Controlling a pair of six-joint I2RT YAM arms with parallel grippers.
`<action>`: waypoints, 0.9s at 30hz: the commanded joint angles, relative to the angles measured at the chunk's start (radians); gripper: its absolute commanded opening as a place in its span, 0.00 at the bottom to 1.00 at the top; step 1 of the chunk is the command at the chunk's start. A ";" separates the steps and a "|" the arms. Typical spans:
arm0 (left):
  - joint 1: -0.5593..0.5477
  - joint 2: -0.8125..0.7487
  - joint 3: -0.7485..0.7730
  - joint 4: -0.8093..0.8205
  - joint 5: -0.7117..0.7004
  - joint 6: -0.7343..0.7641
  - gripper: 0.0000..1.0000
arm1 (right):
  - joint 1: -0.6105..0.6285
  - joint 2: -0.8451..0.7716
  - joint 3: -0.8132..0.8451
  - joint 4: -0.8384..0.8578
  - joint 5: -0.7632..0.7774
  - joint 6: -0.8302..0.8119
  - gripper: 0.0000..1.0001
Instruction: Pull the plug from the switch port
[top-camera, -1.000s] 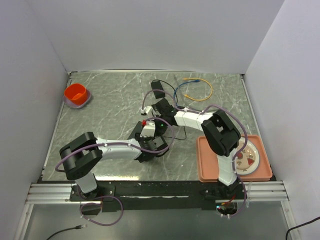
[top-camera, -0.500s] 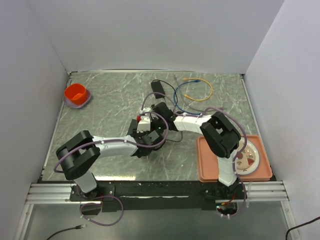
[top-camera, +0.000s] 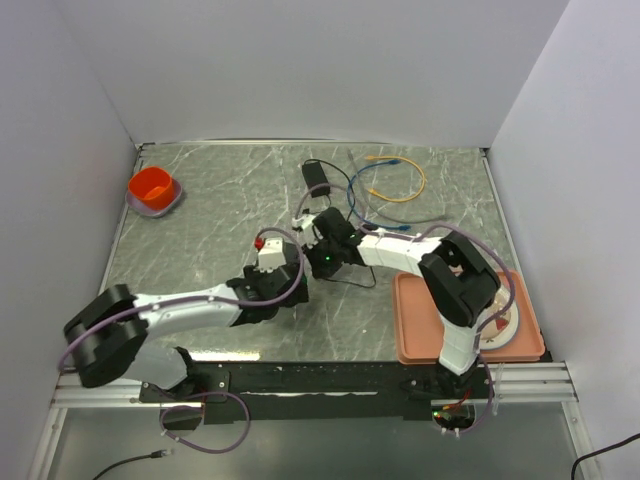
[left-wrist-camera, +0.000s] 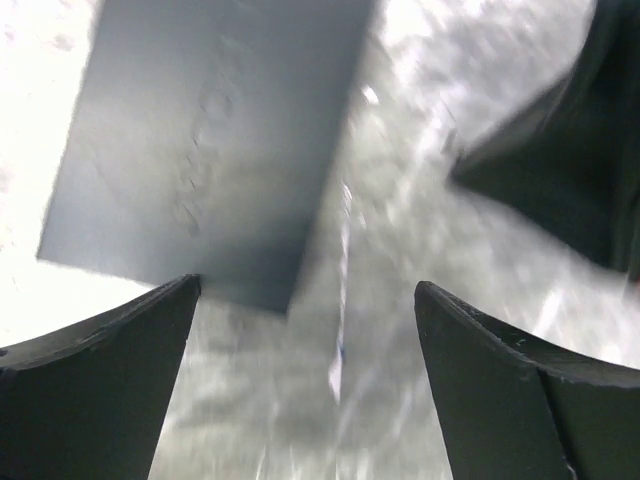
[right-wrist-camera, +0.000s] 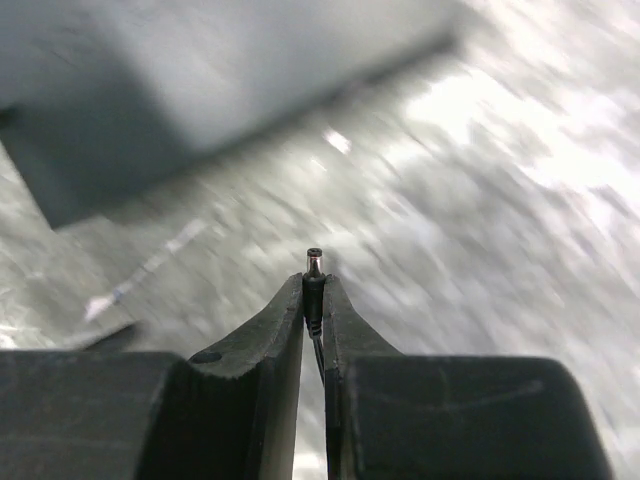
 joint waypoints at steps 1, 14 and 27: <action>-0.020 -0.172 -0.033 0.009 0.125 0.041 0.97 | -0.057 -0.112 -0.031 -0.033 0.120 0.100 0.00; -0.022 -0.576 -0.237 0.160 0.154 0.066 0.97 | -0.272 -0.076 0.082 0.170 0.052 0.319 0.00; -0.028 -0.569 -0.262 0.111 0.162 0.038 0.97 | -0.388 0.371 0.682 0.114 -0.005 0.476 0.00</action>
